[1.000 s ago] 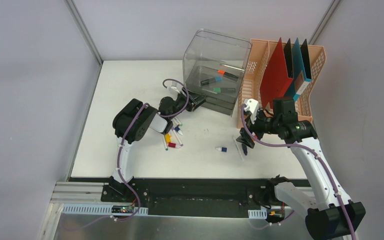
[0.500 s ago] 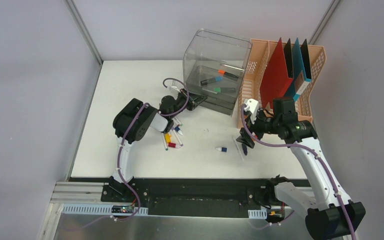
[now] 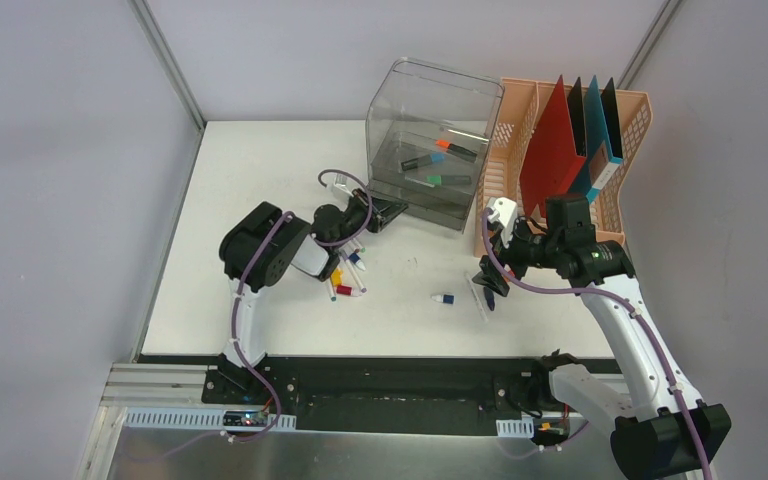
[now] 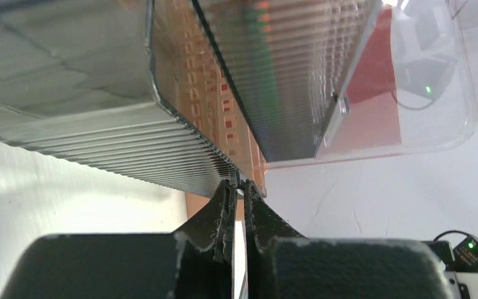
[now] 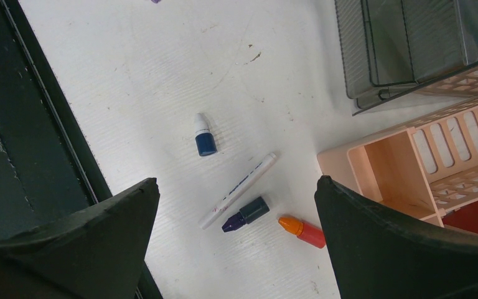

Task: Organize the desk
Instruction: Open the drawer in the storage box.

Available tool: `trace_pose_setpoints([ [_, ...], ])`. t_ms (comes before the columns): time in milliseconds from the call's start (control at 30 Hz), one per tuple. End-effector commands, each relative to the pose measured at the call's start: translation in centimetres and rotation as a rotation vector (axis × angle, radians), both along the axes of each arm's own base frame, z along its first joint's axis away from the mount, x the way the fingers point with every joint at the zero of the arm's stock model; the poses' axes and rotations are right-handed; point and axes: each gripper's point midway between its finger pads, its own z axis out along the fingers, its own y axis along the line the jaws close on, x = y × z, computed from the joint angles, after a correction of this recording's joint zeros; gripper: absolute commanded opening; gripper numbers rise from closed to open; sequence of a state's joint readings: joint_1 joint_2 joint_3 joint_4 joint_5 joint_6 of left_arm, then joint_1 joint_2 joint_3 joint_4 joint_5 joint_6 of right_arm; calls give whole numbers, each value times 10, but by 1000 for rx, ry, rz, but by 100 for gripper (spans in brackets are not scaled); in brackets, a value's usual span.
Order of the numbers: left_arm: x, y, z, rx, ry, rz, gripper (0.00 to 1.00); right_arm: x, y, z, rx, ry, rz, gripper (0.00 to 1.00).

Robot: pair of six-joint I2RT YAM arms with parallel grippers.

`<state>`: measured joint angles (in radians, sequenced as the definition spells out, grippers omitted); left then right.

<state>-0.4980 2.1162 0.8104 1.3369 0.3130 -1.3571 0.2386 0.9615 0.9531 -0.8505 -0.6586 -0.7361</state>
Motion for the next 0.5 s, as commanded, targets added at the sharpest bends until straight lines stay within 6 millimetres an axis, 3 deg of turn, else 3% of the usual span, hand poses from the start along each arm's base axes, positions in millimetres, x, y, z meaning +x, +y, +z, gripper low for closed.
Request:
trace_pose_setpoints([
  [0,-18,10,7,51,-93,14,0,5,0,7,6,-46,10,99],
  [333,-44,27,-7,109,-92,16,0,5,0,6,5,-45,11,99],
  [467,-50,36,-6,136,-100,33,30,5,0,6,4,-44,11,99],
])
